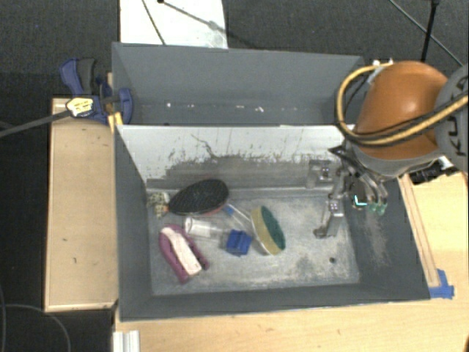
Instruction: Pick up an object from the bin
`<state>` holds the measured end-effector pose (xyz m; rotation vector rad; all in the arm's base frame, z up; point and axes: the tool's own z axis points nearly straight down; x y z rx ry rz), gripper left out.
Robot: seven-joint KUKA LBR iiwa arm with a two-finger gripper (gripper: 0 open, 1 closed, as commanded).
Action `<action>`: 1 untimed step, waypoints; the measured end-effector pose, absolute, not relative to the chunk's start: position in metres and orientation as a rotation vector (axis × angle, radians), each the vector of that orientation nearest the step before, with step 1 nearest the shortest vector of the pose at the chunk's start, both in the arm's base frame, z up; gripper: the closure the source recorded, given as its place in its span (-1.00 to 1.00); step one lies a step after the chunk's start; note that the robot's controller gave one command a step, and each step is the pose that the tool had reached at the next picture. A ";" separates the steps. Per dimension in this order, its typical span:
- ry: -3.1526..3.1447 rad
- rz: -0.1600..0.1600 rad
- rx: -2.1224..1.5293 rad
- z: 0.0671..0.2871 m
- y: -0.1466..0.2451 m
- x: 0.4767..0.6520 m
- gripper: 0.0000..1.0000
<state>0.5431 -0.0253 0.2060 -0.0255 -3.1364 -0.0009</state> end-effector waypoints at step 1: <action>-3.134 -0.005 0.126 0.142 0.049 0.528 -1.00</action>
Offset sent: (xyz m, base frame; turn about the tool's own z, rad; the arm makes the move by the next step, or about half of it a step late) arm -0.0134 0.0692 -0.0602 -0.0882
